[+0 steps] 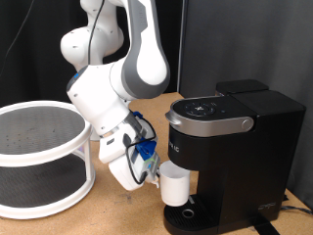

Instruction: Make a cup of coffee with the keurig machine

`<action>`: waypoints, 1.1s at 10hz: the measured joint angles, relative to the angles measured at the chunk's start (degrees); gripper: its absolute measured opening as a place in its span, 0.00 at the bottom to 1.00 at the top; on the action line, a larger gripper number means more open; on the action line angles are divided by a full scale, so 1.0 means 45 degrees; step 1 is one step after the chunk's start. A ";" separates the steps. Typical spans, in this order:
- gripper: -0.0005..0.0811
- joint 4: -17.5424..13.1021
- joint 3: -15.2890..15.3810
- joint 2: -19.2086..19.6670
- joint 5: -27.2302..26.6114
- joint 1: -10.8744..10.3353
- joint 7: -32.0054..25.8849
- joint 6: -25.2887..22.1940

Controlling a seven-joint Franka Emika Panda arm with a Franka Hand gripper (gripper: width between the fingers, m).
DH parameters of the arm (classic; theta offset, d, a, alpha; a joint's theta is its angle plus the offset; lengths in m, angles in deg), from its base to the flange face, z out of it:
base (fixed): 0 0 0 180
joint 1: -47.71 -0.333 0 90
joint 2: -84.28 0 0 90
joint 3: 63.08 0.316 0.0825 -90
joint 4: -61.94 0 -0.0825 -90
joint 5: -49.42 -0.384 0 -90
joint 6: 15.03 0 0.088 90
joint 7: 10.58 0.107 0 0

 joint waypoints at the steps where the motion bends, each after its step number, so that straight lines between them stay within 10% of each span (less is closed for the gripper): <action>1: 0.09 0.0000 0.0070 0.0000 -0.0105 0.0001 -0.0331 0.0001; 11: 0.09 -0.0218 0.0843 0.0686 -0.1906 0.0000 -0.1386 0.0495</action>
